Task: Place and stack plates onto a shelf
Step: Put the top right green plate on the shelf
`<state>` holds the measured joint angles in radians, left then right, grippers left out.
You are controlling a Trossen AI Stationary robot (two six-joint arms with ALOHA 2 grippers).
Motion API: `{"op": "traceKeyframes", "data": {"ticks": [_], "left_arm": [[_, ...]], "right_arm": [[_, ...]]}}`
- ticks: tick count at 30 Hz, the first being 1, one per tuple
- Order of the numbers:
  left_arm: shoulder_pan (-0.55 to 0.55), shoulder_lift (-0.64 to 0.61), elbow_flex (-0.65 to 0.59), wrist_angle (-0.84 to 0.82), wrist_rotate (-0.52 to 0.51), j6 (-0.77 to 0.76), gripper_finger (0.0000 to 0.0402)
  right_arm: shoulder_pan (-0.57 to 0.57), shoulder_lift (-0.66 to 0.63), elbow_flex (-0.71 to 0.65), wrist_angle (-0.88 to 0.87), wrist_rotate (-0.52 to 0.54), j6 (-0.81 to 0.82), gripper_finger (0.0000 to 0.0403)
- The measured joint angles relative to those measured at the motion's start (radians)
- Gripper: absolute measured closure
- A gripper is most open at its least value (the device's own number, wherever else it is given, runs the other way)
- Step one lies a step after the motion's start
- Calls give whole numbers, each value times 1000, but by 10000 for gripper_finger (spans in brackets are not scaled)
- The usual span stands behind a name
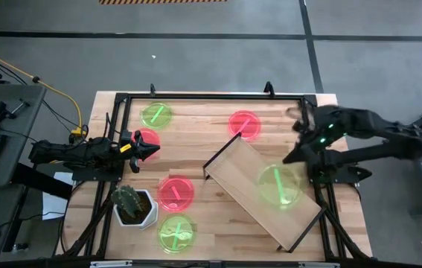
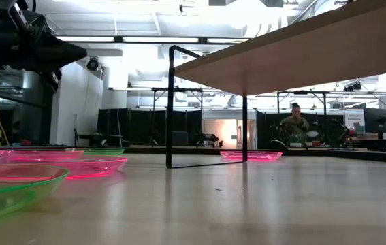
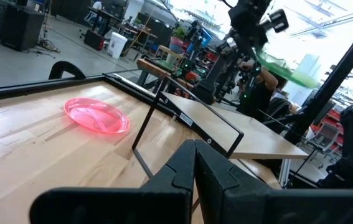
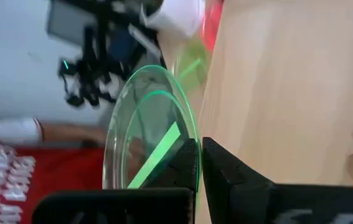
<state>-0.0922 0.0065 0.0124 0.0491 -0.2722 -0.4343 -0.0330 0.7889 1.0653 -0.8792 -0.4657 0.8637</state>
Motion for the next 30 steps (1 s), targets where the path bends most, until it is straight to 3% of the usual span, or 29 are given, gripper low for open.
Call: {"op": "traceKeyframes", "data": {"ticks": [5,11,21,30], "left_arm": [[0,0,0,0,0,0,401],[0,0,0,0,0,0,401],[0,0,0,0,0,0,401],[0,0,0,0,0,0,401]], "right_arm": [[204,90,0,-4,100,36,403],[397,122,0,-22,343,128,403],[550,122,0,-86,527,280,403],[588,121,0,-104,570,307,403]]}}
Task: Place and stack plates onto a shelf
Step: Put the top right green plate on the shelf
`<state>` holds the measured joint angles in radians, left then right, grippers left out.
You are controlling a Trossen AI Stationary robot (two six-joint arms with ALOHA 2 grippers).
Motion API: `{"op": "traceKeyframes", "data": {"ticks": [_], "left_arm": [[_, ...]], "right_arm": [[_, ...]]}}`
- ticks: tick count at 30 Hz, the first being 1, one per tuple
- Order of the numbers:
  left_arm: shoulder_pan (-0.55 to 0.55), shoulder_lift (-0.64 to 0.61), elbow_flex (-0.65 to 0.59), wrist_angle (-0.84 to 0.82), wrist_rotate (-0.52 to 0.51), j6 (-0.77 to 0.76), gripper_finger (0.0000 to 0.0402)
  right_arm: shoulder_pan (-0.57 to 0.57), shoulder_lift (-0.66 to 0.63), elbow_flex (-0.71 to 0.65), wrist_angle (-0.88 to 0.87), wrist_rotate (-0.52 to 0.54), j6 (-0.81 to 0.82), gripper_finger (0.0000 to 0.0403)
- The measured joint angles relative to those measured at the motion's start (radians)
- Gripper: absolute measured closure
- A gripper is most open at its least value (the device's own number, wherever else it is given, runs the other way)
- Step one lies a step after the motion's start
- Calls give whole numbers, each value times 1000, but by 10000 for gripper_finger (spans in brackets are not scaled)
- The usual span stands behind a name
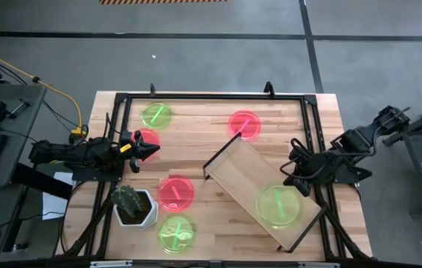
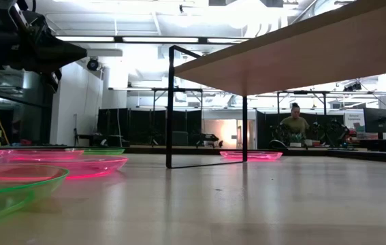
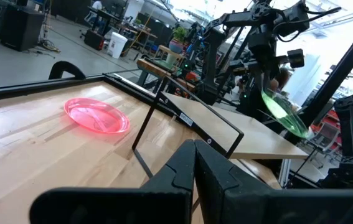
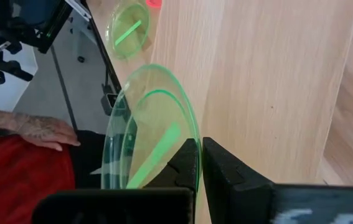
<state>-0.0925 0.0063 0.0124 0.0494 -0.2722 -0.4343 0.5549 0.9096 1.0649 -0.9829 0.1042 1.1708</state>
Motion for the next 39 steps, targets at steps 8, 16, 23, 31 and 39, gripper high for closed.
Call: {"op": "traceKeyframes", "data": {"ticks": [8,16,23,31,39], "left_arm": [[0,0,0,0,0,0,401],[0,0,0,0,0,0,401],[0,0,0,0,0,0,401],[0,0,0,0,0,0,401],[0,0,0,0,0,0,401]], "right_arm": [[11,0,0,-20,0,0,403],[11,0,0,-29,-7,-5,403],[50,0,0,-74,-8,29,403],[106,0,0,-109,63,90,403],[117,2,0,-158,78,117,403]]}}
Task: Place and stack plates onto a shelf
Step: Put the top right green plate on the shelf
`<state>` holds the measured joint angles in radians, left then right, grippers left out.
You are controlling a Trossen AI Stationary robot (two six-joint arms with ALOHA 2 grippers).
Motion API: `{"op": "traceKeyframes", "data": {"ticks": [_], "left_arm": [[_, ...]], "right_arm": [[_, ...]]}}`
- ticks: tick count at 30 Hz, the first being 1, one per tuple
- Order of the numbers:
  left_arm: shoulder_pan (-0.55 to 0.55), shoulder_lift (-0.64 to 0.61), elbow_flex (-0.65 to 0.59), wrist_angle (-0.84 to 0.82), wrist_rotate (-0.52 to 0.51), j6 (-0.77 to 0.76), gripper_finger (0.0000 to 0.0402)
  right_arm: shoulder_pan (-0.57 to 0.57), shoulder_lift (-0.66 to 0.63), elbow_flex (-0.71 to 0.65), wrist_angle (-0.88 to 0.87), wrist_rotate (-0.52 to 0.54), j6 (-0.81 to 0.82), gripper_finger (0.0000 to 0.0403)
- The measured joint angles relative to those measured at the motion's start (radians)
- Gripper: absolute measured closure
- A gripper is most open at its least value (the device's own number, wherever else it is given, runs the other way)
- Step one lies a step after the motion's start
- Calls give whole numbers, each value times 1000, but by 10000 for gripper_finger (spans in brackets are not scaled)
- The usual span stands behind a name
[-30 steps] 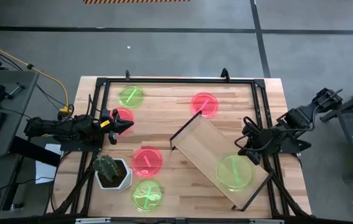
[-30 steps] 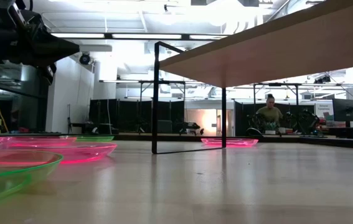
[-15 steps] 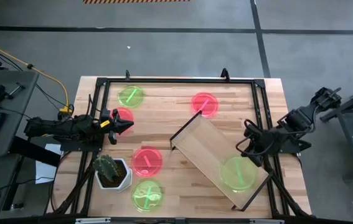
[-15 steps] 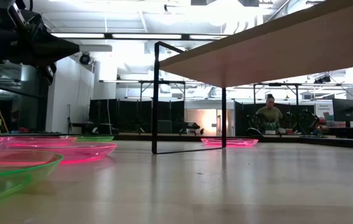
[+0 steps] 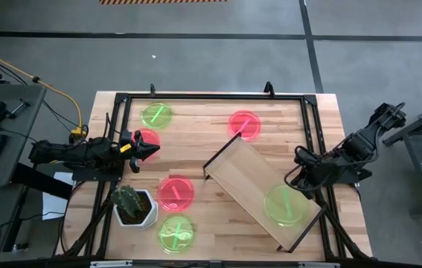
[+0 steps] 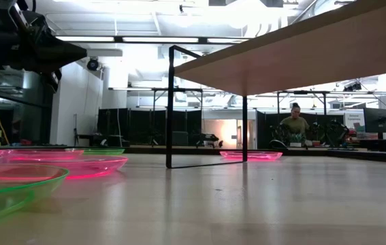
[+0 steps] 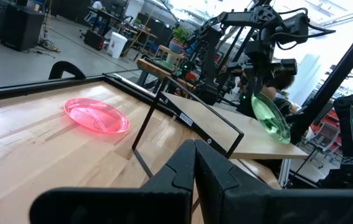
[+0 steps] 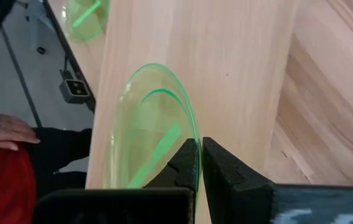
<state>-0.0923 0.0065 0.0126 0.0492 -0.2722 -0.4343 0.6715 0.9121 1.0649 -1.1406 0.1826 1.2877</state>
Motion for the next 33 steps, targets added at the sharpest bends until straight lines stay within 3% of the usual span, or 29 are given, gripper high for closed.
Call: {"op": "traceKeyframes", "data": {"ticks": [13,20,26,33], "left_arm": [[0,0,0,0,0,0,401],[0,0,0,0,0,0,401],[0,0,0,0,0,0,401],[0,0,0,0,0,0,401]], "right_arm": [[6,137,0,-128,-9,-13,403],[18,162,0,-128,-87,-12,403],[32,151,0,-84,-27,8,403],[-4,138,0,91,156,-88,403]]}}
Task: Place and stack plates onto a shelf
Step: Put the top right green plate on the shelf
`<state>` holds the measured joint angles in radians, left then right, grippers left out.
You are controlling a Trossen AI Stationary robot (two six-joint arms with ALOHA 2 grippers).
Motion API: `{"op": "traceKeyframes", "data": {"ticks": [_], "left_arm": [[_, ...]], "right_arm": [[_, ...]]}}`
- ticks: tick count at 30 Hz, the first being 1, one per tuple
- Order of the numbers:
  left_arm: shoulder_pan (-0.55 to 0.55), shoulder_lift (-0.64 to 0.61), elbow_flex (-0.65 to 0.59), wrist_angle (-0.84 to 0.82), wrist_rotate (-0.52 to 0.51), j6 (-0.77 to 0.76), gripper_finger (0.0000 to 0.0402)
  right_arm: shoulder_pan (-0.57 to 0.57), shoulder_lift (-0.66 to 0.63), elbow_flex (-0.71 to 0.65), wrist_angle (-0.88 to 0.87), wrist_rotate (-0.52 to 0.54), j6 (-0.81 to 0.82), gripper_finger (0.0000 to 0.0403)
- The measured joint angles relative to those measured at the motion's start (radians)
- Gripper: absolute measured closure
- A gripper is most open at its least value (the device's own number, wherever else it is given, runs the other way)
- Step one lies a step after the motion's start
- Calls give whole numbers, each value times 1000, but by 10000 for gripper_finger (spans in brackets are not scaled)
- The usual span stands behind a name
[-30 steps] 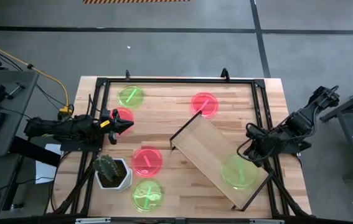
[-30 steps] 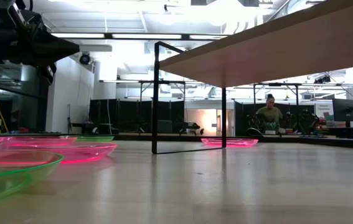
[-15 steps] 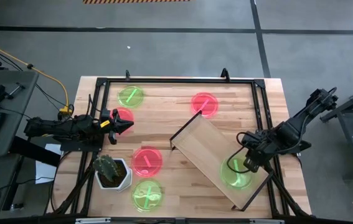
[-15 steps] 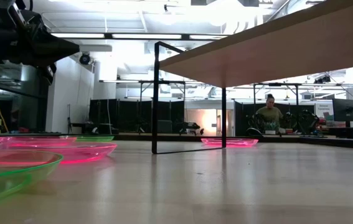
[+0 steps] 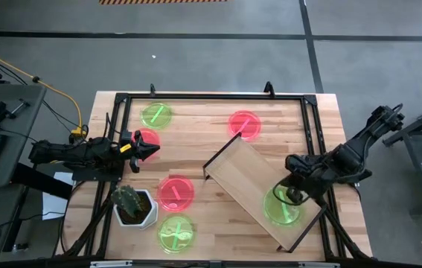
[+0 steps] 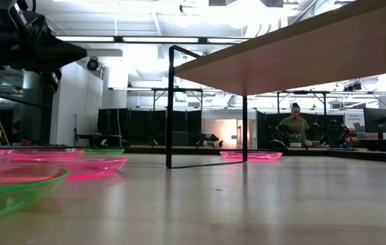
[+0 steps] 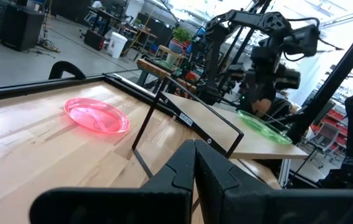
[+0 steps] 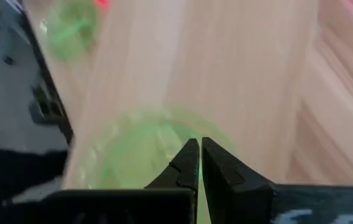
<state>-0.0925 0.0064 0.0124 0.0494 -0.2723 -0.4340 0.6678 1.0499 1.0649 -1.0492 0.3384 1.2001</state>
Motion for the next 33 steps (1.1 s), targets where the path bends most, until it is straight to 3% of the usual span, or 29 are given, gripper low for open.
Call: {"op": "traceKeyframes", "data": {"ticks": [13,33], "left_arm": [[0,0,0,0,0,0,401],[0,0,0,0,0,0,401]], "right_arm": [[-196,202,0,92,-114,-188,403],[-200,199,0,105,-293,-252,403]]}}
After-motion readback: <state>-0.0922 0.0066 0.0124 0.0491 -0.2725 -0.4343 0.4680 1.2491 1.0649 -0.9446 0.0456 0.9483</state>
